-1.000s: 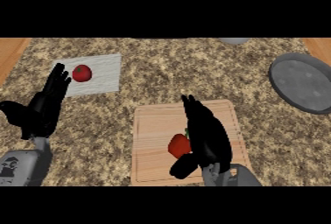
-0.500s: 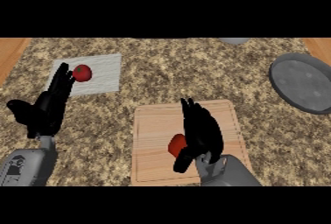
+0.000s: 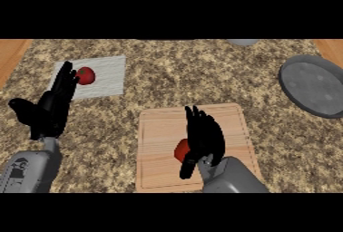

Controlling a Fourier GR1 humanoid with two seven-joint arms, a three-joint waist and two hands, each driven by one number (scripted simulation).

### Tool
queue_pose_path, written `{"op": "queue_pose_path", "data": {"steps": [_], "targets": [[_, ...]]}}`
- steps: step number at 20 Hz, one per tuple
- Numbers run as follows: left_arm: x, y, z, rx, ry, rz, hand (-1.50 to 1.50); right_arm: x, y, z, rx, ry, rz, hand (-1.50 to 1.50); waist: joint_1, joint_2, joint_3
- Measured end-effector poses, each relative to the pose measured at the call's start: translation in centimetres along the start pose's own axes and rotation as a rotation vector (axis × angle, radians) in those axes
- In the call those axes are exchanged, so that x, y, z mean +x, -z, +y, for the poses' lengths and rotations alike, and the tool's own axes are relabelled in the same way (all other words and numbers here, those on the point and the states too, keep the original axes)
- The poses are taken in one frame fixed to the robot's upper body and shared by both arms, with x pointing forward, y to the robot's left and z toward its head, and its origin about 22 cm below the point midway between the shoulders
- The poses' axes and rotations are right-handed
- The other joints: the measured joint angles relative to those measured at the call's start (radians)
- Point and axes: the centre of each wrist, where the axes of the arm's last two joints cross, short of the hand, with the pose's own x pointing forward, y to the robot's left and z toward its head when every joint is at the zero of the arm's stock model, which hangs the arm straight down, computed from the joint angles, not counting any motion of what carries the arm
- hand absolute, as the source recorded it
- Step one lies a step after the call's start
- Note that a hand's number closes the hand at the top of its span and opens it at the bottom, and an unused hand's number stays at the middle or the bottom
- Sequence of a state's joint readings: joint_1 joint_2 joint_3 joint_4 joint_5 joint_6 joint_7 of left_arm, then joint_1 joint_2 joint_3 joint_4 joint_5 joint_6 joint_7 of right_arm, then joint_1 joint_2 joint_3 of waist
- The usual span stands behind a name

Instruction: Pick the bell pepper from the cutting board and place it in the pan

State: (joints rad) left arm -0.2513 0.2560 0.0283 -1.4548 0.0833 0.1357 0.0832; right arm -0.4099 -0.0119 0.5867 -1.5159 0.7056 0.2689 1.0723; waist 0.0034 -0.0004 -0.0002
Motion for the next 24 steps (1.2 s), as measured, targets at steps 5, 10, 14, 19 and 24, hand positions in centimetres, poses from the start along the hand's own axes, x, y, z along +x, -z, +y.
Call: {"op": "queue_pose_path", "data": {"steps": [5,10,14,19,24], "targets": [[-0.2,-0.6,-0.1,-0.007,-0.002,0.000,0.00,0.2,1.4,0.7,0.026,-0.033,0.028,-1.50,0.003,0.000,0.000],[-0.7,-1.3,-0.1,-0.007,0.001,0.002,0.00,-0.5,2.6,1.1,0.062,-0.039,0.057,-1.50,0.001,0.000,0.000],[0.2,-0.2,-0.4,-0.011,-0.003,0.003,0.00,-0.7,2.6,2.4,0.096,-0.051,0.065,-1.50,-0.001,0.000,0.000],[-0.6,-0.1,0.1,-0.008,0.008,0.002,0.00,-1.0,3.6,3.1,0.124,-0.074,0.026,1.50,-0.001,0.000,-0.001],[-0.6,-0.4,0.1,-0.004,0.003,-0.001,0.00,-1.2,3.9,3.8,0.104,-0.104,-0.002,1.50,-0.001,-0.004,-0.001]]}}
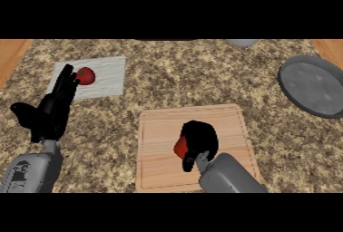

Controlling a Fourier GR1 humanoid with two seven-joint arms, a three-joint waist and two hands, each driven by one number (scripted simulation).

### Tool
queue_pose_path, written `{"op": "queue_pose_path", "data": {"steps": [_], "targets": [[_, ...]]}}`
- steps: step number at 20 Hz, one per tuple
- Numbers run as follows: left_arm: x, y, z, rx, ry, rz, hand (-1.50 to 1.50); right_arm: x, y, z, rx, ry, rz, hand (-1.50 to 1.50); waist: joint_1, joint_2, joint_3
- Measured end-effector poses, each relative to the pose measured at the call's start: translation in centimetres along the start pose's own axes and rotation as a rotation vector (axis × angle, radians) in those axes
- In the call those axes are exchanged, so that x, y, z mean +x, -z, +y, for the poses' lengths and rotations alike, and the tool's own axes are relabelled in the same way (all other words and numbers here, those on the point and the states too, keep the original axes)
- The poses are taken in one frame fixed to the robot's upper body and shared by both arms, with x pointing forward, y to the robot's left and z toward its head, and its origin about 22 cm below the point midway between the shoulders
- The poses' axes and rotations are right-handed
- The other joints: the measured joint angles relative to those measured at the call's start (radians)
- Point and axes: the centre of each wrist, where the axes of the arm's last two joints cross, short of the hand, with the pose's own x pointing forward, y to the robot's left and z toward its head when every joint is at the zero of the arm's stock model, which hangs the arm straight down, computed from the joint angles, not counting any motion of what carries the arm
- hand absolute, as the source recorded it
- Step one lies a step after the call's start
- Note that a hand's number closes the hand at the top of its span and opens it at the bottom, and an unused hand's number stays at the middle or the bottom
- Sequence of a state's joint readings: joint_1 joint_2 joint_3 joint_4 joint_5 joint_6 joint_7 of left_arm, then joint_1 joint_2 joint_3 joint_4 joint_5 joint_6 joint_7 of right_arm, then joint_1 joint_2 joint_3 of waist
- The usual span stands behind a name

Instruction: Pick the bell pepper from the cutting board and place it in the pan

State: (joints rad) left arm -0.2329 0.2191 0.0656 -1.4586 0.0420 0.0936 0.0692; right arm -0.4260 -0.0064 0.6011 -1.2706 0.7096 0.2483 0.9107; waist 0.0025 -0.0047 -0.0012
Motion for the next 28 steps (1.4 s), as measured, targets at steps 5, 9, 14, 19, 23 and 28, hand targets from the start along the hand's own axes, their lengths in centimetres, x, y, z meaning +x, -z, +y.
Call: {"op": "queue_pose_path", "data": {"steps": [5,9,14,19,23,28], "targets": [[-0.3,-0.5,0.6,0.010,0.004,0.004,0.00,-2.6,-1.7,0.5,0.024,-0.080,-0.135,1.50,-0.008,-0.004,0.001],[-0.3,-0.6,1.1,0.026,0.001,0.010,0.00,-7.4,-4.2,0.9,0.054,-0.190,-0.320,1.50,-0.027,-0.007,0.002],[-0.5,-0.7,1.4,0.030,0.003,0.018,0.00,-12.8,-7.4,-0.9,-0.086,-0.209,-0.417,1.50,-0.032,-0.003,0.002],[-0.7,-0.8,1.2,0.037,0.005,0.024,0.00,-15.5,-10.0,-4.9,-0.372,-0.142,-0.504,1.50,-0.040,-0.004,0.002],[0.1,-0.7,1.5,0.031,0.003,0.013,0.00,-17.4,-12.6,-7.0,-0.517,-0.038,-0.529,1.50,-0.037,-0.003,0.002],[0.3,-0.7,1.3,0.019,0.005,0.007,0.00,-20.0,-13.5,-10.3,-0.652,0.087,-0.499,1.50,-0.022,0.001,0.002]]}}
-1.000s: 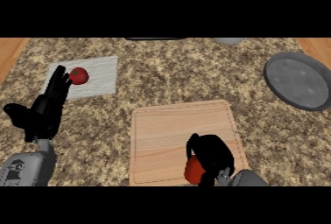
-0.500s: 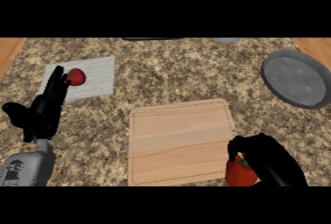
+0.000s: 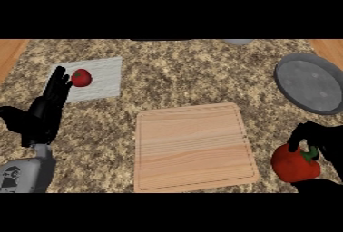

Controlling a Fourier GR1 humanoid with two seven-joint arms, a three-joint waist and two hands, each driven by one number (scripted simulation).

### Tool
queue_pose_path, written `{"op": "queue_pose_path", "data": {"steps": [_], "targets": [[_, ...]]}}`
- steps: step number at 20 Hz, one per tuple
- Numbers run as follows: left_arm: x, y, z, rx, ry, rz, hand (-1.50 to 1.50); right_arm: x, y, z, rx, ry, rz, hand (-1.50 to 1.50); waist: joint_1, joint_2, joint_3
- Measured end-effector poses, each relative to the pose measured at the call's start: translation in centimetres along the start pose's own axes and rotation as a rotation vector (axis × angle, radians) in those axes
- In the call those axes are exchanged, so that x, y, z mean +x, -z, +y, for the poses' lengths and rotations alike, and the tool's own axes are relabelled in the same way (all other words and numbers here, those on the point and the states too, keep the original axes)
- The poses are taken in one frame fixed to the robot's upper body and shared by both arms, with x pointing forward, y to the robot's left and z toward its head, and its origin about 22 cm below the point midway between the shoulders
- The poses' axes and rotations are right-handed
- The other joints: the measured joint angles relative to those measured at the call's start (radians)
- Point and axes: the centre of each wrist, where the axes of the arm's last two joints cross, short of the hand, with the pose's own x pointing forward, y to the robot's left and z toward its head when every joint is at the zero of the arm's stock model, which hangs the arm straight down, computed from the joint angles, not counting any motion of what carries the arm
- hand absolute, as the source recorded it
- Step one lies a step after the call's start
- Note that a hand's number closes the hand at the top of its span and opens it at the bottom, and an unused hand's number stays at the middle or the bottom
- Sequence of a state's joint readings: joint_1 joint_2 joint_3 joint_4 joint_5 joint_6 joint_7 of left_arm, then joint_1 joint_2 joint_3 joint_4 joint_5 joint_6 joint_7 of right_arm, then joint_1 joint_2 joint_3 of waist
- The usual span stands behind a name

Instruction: Pick the bell pepper from the cutting board and place it in the pan

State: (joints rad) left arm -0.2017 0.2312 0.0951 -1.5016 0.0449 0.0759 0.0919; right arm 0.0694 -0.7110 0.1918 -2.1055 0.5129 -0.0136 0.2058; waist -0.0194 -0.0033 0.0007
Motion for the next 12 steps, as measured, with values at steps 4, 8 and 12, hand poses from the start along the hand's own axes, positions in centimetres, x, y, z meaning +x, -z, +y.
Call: {"op": "queue_pose_path", "data": {"steps": [4,8,12], "targets": [[0.2,0.2,-0.5,-0.011,-0.002,0.000,0.00,-2.6,1.4,-2.3,-0.086,0.129,0.048,1.50,0.011,0.003,0.000],[-0.3,0.1,-1.2,-0.024,-0.007,-0.003,0.00,-6.2,3.5,-4.3,-0.145,0.240,0.103,1.50,0.023,0.006,0.000],[0.2,0.2,-1.8,-0.038,-0.006,-0.007,0.00,-11.4,5.2,-5.0,-0.178,0.223,0.155,1.50,0.038,0.009,0.000]]}}
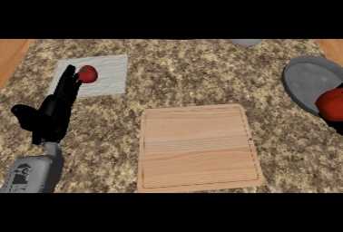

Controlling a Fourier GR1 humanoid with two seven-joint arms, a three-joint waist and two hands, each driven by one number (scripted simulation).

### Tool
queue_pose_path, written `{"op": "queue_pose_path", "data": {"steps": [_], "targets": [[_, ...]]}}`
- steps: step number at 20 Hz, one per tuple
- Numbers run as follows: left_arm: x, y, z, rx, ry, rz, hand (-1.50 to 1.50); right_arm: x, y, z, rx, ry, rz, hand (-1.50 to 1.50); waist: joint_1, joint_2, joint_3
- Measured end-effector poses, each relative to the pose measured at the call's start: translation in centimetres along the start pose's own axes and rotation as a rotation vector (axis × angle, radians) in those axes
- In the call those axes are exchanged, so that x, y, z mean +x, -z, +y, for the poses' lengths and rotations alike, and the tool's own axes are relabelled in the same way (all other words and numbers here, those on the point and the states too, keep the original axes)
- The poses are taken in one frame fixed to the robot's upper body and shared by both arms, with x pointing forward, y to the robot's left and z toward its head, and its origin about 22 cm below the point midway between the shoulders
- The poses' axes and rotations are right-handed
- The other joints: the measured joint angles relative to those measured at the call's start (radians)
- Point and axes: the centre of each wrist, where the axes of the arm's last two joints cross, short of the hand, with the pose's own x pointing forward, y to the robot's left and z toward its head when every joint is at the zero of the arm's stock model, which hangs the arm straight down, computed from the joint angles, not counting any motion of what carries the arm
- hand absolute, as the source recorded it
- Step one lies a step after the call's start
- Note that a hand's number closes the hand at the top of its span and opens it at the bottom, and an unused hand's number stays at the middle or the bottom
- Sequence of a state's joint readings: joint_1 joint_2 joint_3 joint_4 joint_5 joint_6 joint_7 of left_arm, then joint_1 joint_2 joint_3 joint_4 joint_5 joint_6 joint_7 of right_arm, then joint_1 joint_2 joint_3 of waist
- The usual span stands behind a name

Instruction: Pick the bell pepper from the cutting board and place it in the pan

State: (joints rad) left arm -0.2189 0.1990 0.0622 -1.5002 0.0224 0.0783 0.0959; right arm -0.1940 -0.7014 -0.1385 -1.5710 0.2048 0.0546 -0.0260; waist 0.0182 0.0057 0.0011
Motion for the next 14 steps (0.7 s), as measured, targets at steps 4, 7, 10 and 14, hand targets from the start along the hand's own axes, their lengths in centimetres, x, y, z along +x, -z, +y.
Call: {"op": "queue_pose_path", "data": {"steps": [4,7,10,14], "targets": [[0.3,0.8,-0.1,-0.009,0.002,-0.016,0.00,-3.7,2.6,-1.4,-0.055,-0.036,0.034,1.50,0.012,0.005,0.000],[0.4,1.1,-0.8,-0.021,-0.002,-0.024,0.00,-6.2,3.7,-1.4,-0.100,-0.111,0.055,1.50,0.025,0.010,0.001],[0.4,1.3,-1.4,-0.033,-0.005,-0.029,0.00,-7.9,4.8,-1.7,-0.138,-0.173,0.081,1.50,0.042,0.016,0.002],[0.9,1.5,-2.1,-0.049,-0.006,-0.037,0.00,-10.3,5.1,-1.6,-0.163,-0.213,0.114,1.50,0.058,0.022,0.004]]}}
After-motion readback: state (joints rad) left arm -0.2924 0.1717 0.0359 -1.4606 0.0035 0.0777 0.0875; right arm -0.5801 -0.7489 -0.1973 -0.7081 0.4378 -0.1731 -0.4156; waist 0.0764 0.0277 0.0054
